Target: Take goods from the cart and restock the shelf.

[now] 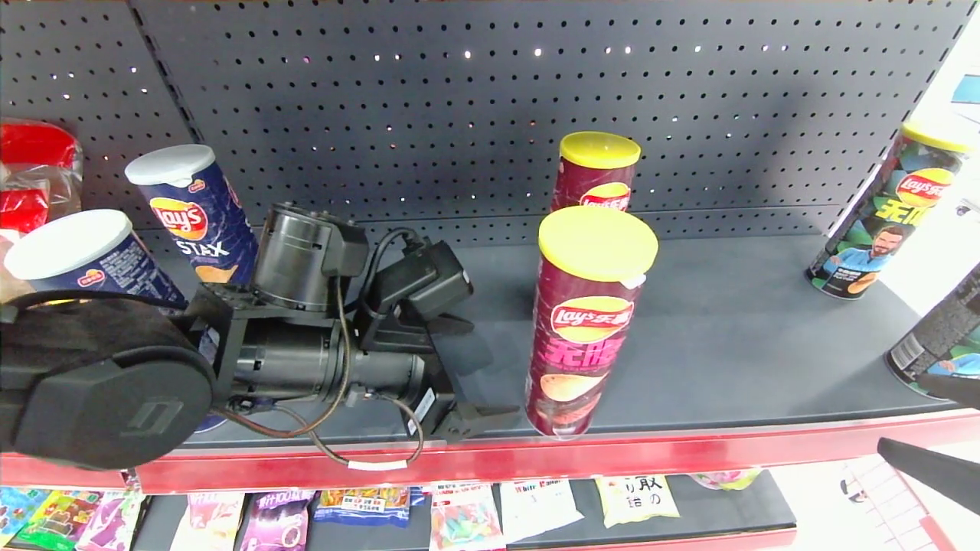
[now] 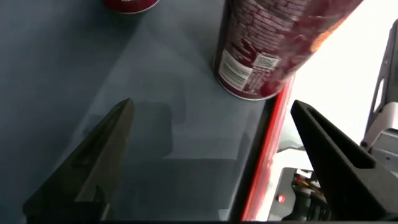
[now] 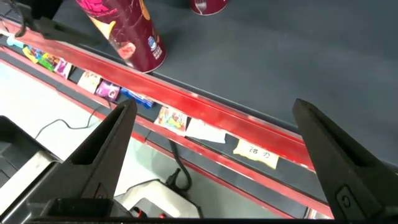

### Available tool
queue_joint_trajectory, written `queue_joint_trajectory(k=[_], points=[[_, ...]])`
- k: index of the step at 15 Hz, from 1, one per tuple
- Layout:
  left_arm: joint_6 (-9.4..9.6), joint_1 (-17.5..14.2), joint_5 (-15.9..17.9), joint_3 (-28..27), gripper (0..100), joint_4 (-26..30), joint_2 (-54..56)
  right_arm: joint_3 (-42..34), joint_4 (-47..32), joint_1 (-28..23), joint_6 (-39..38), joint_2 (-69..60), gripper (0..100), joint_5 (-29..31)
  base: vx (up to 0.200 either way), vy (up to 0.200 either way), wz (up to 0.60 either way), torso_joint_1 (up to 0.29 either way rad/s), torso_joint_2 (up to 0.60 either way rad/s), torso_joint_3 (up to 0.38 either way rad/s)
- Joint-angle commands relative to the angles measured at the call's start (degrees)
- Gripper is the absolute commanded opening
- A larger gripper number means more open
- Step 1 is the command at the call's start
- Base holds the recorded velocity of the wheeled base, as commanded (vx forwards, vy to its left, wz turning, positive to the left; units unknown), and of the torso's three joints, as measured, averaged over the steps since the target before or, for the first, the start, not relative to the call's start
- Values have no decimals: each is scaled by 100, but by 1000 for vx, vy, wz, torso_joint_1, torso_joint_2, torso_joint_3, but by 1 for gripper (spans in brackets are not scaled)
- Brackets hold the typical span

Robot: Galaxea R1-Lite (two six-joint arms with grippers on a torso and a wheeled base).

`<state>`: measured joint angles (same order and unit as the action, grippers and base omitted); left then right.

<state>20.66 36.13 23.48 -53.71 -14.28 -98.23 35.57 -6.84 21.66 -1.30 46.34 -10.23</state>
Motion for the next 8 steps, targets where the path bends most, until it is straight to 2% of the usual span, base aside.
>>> queue_joint_trajectory(k=[1,8], points=[[-1,-1,-28,-122,100,-5,-135,-6,-2,5,-1,25,100,3,0,0,0,0,0,0],[-1,17,-28,-236,100,-5,-232,-6,7,5,-1,33,100,-6,0,0,0,0,0,0]])
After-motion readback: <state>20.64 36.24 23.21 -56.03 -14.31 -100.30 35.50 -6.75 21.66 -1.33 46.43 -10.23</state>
